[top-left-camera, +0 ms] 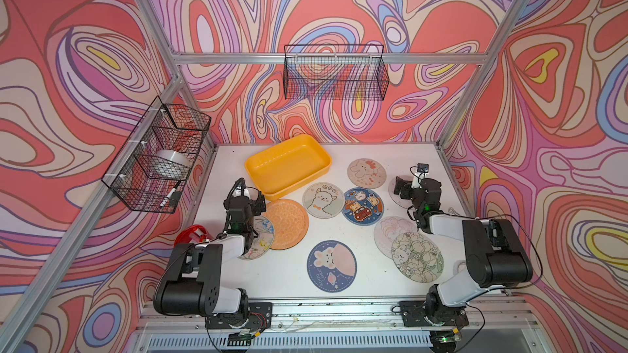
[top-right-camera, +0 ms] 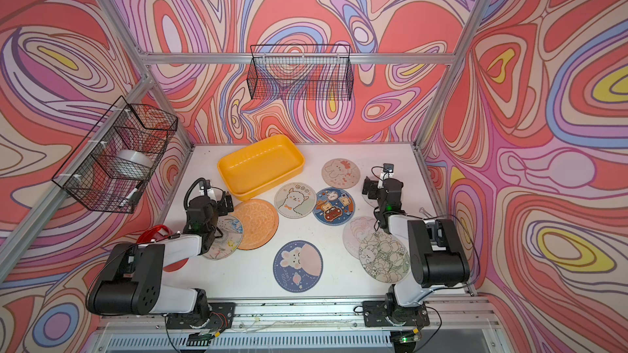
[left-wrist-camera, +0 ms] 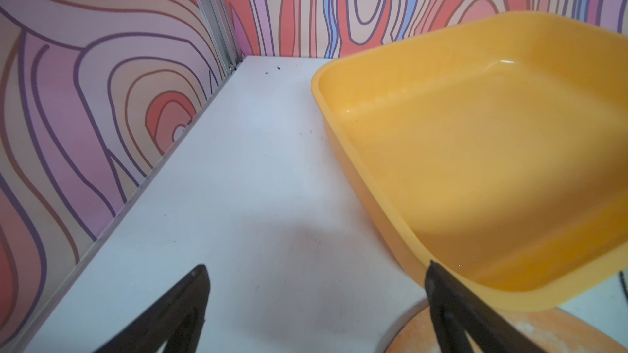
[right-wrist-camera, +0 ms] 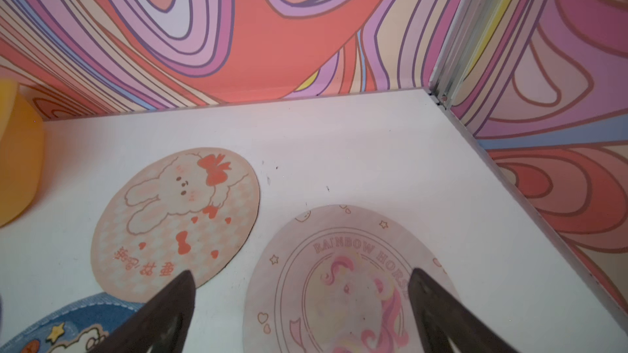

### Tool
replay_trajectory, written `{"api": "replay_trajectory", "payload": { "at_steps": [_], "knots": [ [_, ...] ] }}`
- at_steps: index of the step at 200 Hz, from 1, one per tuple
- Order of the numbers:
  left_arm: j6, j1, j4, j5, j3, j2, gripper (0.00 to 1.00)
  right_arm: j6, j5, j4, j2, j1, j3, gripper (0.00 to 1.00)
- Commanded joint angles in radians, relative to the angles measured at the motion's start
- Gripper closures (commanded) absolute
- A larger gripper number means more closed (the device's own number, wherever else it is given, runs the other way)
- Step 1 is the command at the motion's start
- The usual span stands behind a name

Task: Put the coasters into the storage box
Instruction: Move the storage box to the center of the board.

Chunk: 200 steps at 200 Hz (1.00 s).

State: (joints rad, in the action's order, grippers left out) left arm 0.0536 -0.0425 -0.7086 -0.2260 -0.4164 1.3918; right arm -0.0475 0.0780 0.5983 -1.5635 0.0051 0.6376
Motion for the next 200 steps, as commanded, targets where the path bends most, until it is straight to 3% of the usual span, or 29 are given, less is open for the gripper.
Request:
{"api": "replay_trajectory", "payload": {
  "at_steps": [1,48,69,88,143,200],
  "knots": [
    [0.025,-0.010,0.189,-0.060,-0.076,-0.050,0.00,-0.032,0.003,-0.196,0.048,-0.004,0.048,0.02],
    [0.220,-0.010,0.719,-0.112,-0.363,0.002,0.00,-0.053,0.003,-0.407,0.096,0.029,0.146,0.02],
    [0.291,-0.010,0.902,-0.037,-0.494,0.060,0.00,-0.059,0.006,-0.495,0.105,0.054,0.193,0.02],
    [0.346,-0.010,1.018,0.033,-0.591,0.122,0.08,-0.072,0.008,-0.561,0.111,0.079,0.231,0.02],
    [0.448,-0.010,1.215,0.191,-0.814,0.312,0.37,-0.110,0.000,-0.687,0.107,0.145,0.326,0.02],
    [0.489,-0.010,1.300,0.179,-0.889,0.392,0.48,-0.117,-0.001,-0.728,0.095,0.191,0.369,0.02]
  ]
}}
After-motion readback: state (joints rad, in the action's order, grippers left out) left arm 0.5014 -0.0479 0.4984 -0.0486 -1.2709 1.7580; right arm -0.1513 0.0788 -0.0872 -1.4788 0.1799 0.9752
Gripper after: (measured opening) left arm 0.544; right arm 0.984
